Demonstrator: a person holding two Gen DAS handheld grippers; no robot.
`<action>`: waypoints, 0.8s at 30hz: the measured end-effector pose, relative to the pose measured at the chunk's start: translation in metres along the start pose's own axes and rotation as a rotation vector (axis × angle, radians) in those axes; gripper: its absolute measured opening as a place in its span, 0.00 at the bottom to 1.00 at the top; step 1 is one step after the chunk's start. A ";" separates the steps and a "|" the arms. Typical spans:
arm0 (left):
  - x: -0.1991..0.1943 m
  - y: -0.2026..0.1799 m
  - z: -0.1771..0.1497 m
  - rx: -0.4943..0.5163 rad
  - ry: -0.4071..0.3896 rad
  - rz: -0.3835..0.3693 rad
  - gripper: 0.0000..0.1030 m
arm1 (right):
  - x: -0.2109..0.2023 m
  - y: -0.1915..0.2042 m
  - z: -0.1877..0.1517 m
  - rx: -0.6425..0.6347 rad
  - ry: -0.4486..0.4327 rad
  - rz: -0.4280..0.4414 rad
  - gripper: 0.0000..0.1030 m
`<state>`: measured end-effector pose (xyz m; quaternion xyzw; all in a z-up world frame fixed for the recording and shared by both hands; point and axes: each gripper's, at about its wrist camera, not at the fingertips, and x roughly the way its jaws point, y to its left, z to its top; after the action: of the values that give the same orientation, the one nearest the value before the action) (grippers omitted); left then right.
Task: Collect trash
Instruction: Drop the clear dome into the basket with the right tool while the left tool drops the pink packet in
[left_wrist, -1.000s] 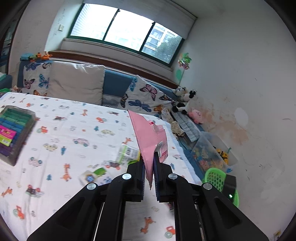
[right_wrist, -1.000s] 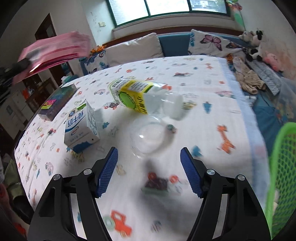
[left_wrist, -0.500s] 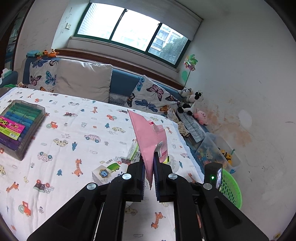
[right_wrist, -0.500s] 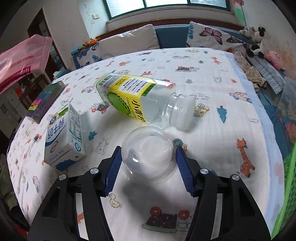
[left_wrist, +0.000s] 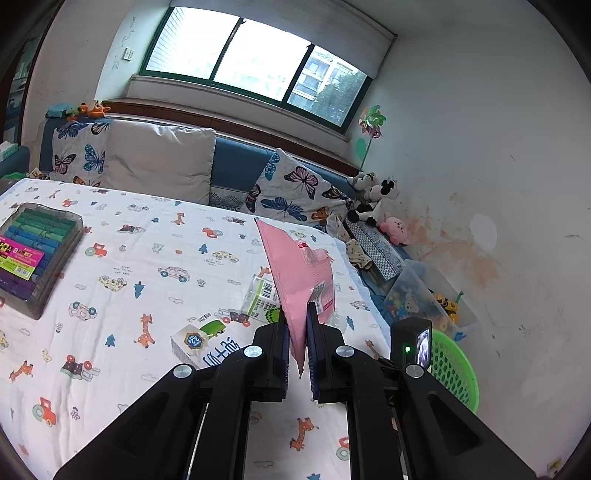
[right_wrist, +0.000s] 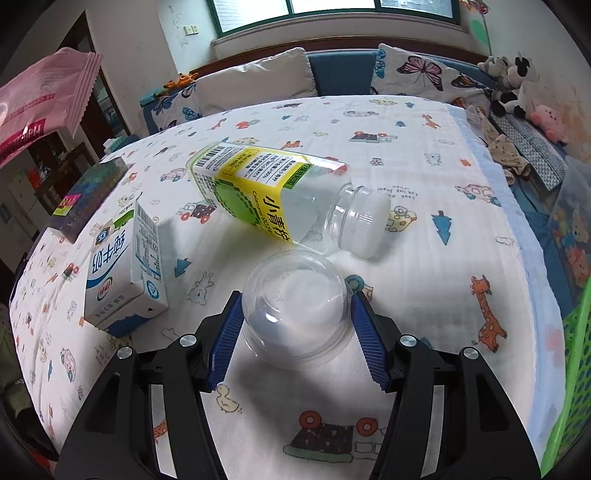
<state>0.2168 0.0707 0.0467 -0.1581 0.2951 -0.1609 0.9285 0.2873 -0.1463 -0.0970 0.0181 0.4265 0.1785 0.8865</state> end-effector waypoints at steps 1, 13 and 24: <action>0.000 0.000 0.000 0.002 0.001 0.000 0.08 | -0.001 0.000 -0.001 0.000 0.000 0.001 0.58; 0.013 -0.020 -0.011 0.017 0.032 -0.043 0.08 | -0.046 -0.014 -0.020 0.029 -0.038 -0.012 0.58; 0.038 -0.071 -0.023 0.079 0.083 -0.130 0.08 | -0.114 -0.074 -0.056 0.118 -0.095 -0.103 0.58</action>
<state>0.2175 -0.0123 0.0375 -0.1335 0.3160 -0.2390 0.9084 0.2014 -0.2598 -0.0605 0.0567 0.3941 0.1060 0.9112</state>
